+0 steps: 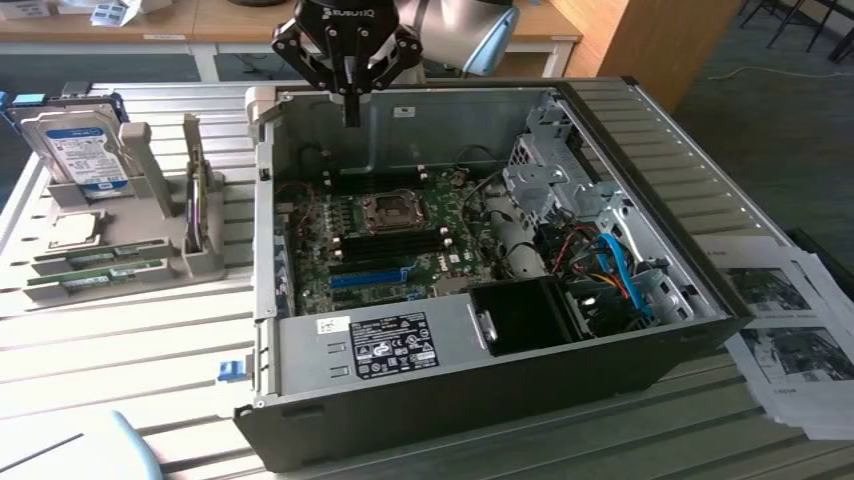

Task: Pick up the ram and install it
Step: 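Reach for the ram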

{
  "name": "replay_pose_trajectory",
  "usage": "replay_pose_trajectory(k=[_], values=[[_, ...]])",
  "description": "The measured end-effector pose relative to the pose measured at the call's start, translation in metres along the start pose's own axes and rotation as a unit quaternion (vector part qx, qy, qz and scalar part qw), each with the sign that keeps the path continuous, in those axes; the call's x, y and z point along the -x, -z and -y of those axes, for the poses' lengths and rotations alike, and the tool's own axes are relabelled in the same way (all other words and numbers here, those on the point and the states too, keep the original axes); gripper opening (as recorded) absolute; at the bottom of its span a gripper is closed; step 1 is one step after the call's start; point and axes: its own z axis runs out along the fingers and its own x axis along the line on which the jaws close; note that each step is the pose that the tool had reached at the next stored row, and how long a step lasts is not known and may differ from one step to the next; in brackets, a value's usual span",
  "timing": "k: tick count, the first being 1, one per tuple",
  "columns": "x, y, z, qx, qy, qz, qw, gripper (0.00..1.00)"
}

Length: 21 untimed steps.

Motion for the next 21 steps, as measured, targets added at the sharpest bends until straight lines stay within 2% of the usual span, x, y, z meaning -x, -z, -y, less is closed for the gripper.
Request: replay_pose_trajectory(k=[12, 16, 21], values=[[-0.02, 0.0005, 0.0014, 0.0, 0.0, 0.0, 1.0, 0.09], [-0.031, 0.0009, 0.0023, 0.0, 0.0, 0.0, 1.0, 0.09], [-0.051, 0.0013, 0.0038, 0.0, 0.0, 0.0, 1.0, 0.09]])
